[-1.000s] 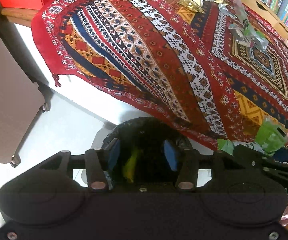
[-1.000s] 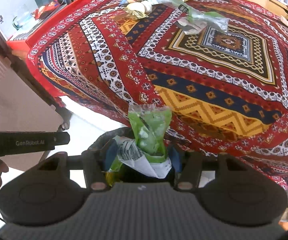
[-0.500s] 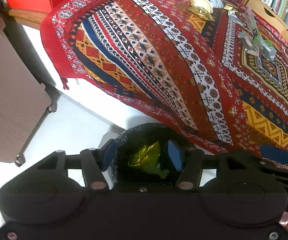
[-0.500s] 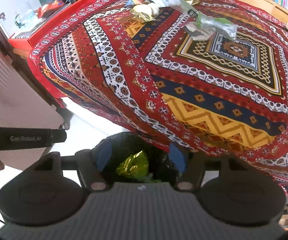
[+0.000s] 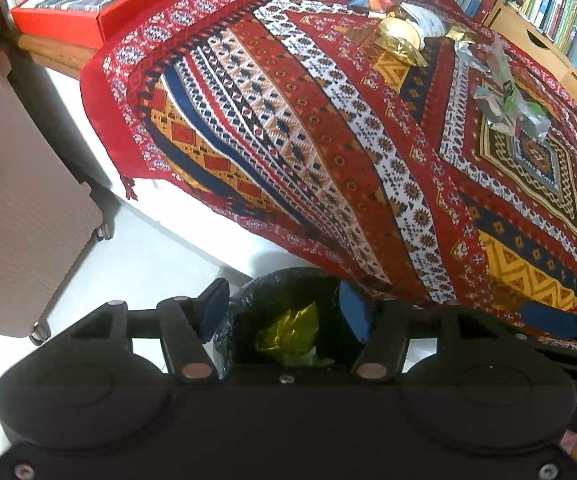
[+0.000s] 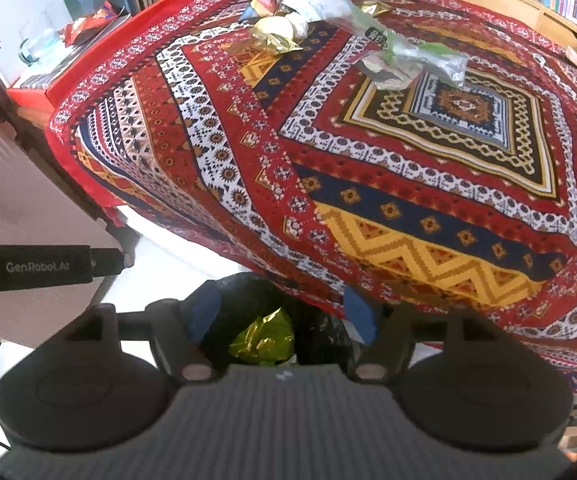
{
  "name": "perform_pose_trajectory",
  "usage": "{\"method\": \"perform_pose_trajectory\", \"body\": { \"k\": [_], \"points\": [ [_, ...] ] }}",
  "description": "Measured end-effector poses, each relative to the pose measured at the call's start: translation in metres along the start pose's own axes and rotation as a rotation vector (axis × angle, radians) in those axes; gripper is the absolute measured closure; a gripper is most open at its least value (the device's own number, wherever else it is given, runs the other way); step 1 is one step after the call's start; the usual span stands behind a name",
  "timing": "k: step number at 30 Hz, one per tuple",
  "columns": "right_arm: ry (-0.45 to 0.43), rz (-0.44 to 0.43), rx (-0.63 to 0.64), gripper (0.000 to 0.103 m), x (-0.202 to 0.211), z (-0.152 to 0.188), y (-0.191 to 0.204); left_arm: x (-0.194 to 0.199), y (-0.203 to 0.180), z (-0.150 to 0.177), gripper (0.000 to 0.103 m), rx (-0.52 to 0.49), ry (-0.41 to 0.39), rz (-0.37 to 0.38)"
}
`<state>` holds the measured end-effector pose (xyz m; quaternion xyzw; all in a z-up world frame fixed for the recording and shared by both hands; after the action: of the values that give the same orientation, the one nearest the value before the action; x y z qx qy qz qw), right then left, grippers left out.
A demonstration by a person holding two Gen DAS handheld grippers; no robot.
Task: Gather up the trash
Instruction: 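Move both open tools back over the rug toward the remaining trash, then grasp the gold foil wrapper with the left tool while the right tool grasps the clear-green plastic wrapper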
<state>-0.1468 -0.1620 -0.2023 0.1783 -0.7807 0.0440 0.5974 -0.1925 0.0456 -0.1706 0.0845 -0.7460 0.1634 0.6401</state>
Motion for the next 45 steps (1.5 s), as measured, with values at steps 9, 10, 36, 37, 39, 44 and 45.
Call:
{"method": "perform_pose_trajectory", "body": {
  "k": [9, 10, 36, 37, 39, 44, 45],
  "points": [
    [-0.066, -0.002, -0.021, 0.024, 0.022, -0.016, -0.009, 0.017, -0.013, -0.022, 0.032, -0.013, -0.068, 0.004],
    [-0.077, -0.003, -0.026, 0.024, 0.026, -0.019, -0.012, 0.021, -0.016, -0.026, 0.030, -0.016, -0.084, 0.007],
    [-0.202, -0.033, -0.134, 0.029, 0.057, -0.139, -0.106, 0.051, -0.105, -0.155, 0.021, -0.029, -0.211, 0.031],
    [-0.197, -0.039, -0.148, 0.030, 0.056, -0.144, -0.111, 0.048, -0.107, -0.158, 0.021, -0.024, -0.204, 0.034],
    [-0.176, -0.058, -0.178, 0.033, 0.051, -0.153, -0.121, 0.040, -0.110, -0.167, 0.022, -0.010, -0.185, 0.047],
    [-0.124, -0.106, -0.238, 0.042, 0.035, -0.171, -0.139, 0.013, -0.118, -0.194, 0.027, 0.040, -0.140, 0.046],
    [-0.112, -0.119, -0.250, 0.043, 0.031, -0.175, -0.142, 0.008, -0.119, -0.199, 0.027, 0.054, -0.131, 0.045]
  ]
}}
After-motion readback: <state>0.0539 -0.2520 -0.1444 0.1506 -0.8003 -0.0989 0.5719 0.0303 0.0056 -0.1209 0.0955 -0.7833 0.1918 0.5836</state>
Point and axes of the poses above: each gripper's, at about its wrist camera, not at the fingertips, and x roughly against the way its jaws point, y to its left, z to its underside, the point moved 3 cm from there along -x, roughly the way its jaws point, and after that the axes turned 15 degrees about y, right-handed, at the moved point
